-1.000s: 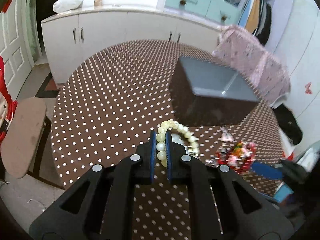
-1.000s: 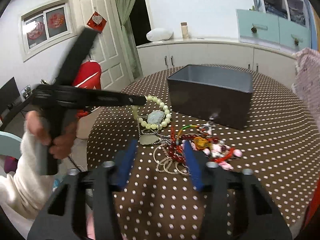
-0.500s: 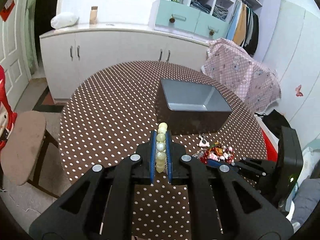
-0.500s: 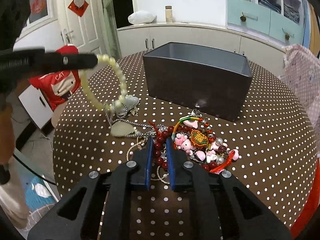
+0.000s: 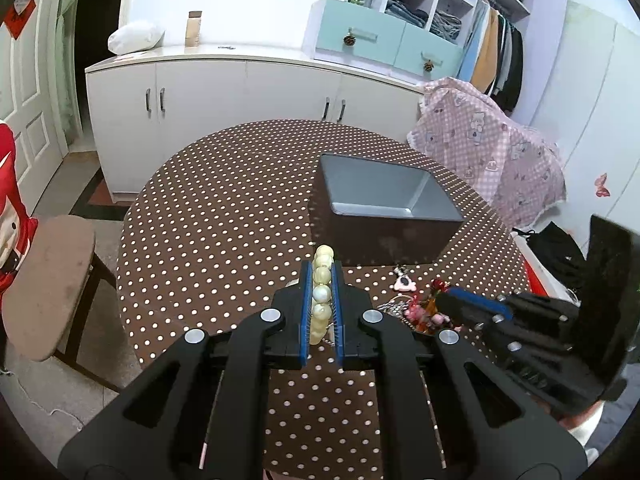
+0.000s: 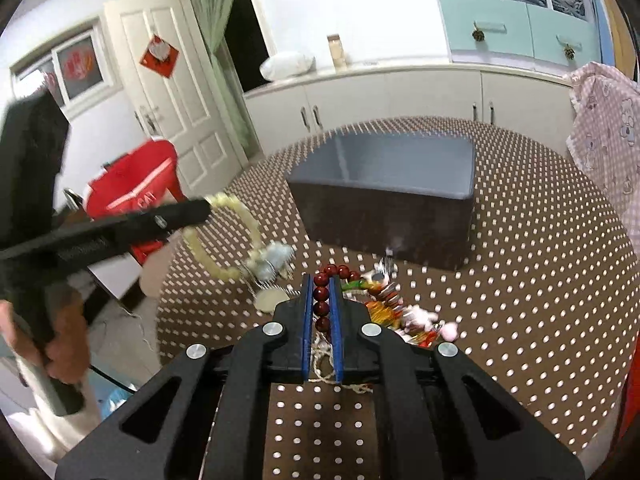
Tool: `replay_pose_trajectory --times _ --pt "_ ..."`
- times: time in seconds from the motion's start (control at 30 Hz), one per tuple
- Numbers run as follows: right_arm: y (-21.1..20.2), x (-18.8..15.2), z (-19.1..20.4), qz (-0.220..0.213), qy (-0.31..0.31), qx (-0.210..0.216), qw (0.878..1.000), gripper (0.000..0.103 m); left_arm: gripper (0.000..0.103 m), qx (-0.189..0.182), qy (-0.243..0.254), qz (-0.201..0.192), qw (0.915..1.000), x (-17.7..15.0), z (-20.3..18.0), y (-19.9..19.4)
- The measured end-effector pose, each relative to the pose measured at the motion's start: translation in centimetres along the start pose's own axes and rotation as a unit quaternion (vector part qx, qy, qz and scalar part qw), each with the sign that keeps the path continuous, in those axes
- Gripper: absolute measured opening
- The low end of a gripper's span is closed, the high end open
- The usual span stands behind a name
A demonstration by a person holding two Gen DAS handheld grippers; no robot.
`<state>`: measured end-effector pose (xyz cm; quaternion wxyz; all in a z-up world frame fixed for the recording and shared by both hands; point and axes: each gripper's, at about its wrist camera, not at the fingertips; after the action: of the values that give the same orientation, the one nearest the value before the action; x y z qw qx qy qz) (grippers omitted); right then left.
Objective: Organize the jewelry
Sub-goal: 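Carry both held bracelets over the gray box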
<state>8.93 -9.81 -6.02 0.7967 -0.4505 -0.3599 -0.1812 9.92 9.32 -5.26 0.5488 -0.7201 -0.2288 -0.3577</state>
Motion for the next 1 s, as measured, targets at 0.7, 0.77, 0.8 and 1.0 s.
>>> replay_pose_trajectory --times 0.7,0.77,0.8,1.0 --pt "-6.2 3.9 -1.2 -0.098 -0.014 -0.029 0.995 0.006 0.01 -0.03 0.002 -0.058 0.9978 5.3 -2.8 -2.1" --pt "-6.4 4.0 -1.4 -0.102 -0.016 -0.031 0.994 0.007 0.01 -0.029 0.004 -0.061 0.9977 5.8 -3.1 -2.2" --pt "-6.5 4.1 -1.5 -0.104 -0.015 -0.031 0.994 0.006 0.01 -0.029 0.003 -0.062 0.9976 5.9 -3.2 -2.2" --pt "-7.0 4.5 -1.8 -0.112 -0.009 -0.031 0.993 0.006 0.01 -0.032 0.007 -0.082 0.9961 7.1 -3.9 -3.2"
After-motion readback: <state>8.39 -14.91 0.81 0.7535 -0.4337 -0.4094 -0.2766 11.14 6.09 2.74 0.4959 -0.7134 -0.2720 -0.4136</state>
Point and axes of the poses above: each gripper's, at about its wrist camera, not at the fingertips, and y roughly the way its jaws point, z to its left, x to its top, and after that the axes turned 5 degrees about y, right-handed
